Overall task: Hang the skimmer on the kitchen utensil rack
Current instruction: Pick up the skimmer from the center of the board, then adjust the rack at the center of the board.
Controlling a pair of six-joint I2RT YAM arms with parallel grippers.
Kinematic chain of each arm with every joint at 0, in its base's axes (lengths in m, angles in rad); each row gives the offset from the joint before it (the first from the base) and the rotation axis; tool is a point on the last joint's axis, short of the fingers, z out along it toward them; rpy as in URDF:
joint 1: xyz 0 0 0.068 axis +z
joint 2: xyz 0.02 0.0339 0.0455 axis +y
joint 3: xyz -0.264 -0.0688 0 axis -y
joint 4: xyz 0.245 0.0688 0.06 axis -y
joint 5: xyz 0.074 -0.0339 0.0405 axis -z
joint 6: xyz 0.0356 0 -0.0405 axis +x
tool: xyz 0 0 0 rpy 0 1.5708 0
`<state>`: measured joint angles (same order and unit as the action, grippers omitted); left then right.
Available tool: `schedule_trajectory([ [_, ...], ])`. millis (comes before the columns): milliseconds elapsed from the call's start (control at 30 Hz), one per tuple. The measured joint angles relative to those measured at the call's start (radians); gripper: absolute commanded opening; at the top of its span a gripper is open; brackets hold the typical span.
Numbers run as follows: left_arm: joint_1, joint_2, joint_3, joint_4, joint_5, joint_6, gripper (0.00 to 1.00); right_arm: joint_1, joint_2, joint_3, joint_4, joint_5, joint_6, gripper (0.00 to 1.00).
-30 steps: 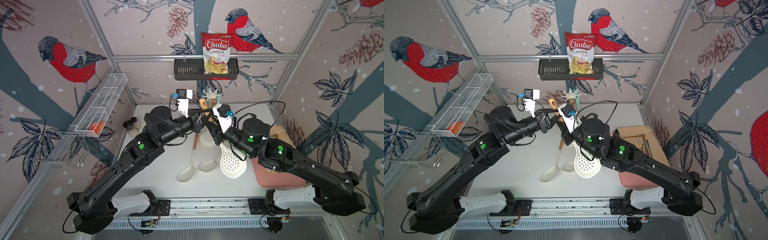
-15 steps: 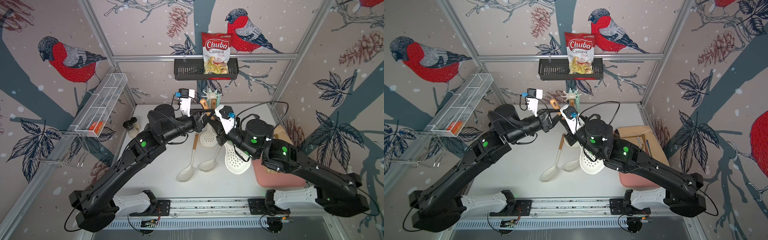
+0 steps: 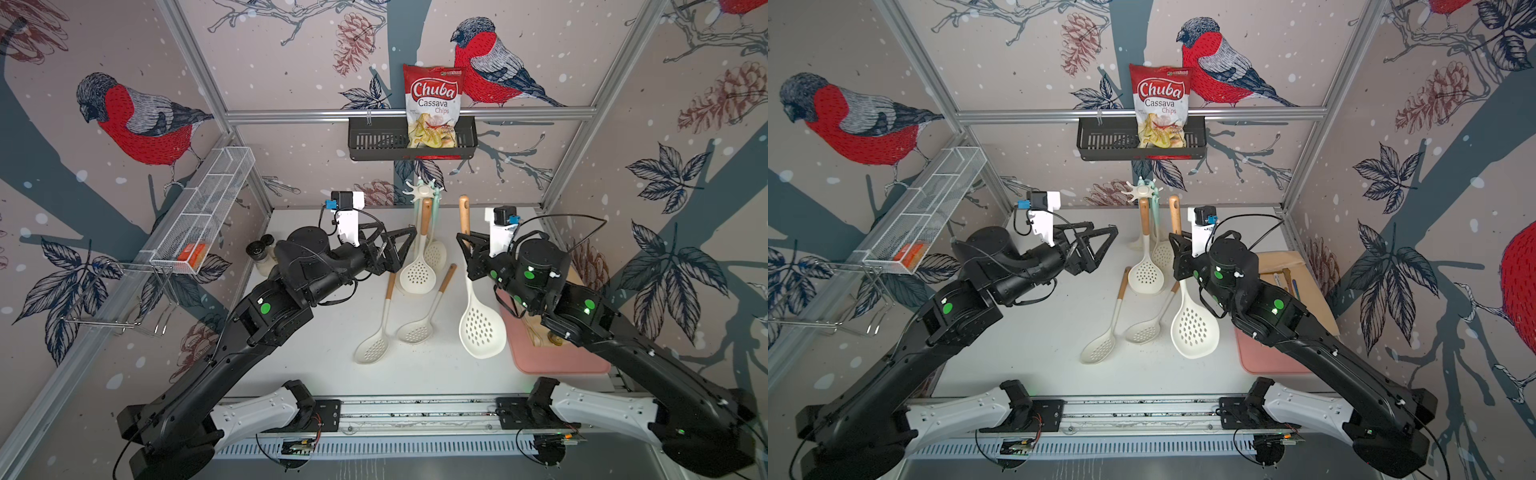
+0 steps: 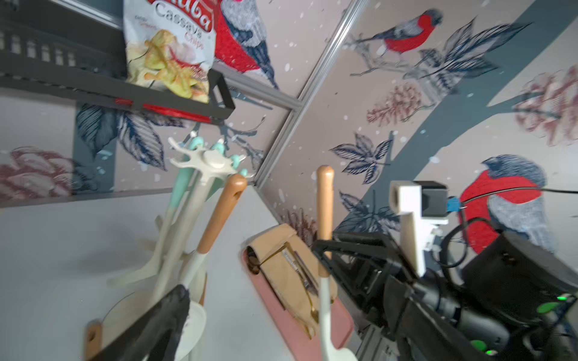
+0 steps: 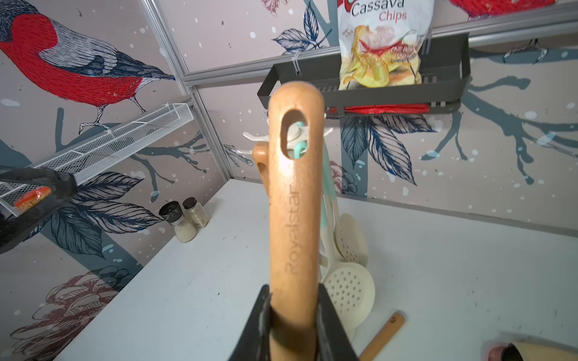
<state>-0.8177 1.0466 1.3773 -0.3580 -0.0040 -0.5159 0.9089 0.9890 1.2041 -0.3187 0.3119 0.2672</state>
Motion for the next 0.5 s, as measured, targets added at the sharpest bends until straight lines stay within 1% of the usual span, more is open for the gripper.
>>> schedule_trajectory([
  [67, 0.0, 0.024, -0.019, -0.071, -0.025, 0.01, 0.99, -0.035, -0.016, -0.023, -0.008, -0.042, 0.024, 0.0],
  [200, 0.001, 0.092, -0.078, -0.22, -0.026, 0.018, 0.99, -0.134, -0.028, -0.063, -0.022, -0.122, 0.062, 0.0],
  [300, 0.003, 0.117, -0.108, -0.268, -0.034, 0.018, 0.99, -0.192, -0.032, -0.089, -0.027, -0.202, 0.08, 0.0],
  [367, 0.005, 0.102, -0.149, -0.248, -0.032, 0.03, 0.99, -0.224, -0.033, -0.101, -0.027, -0.248, 0.092, 0.0],
  [433, 0.02, 0.062, -0.216, -0.193, -0.009, 0.068, 1.0, -0.252, -0.033, -0.109, -0.027, -0.284, 0.101, 0.0],
  [500, 0.07, 0.024, -0.284, -0.101, 0.042, 0.105, 1.0, -0.28, -0.033, -0.114, -0.027, -0.321, 0.101, 0.0],
])
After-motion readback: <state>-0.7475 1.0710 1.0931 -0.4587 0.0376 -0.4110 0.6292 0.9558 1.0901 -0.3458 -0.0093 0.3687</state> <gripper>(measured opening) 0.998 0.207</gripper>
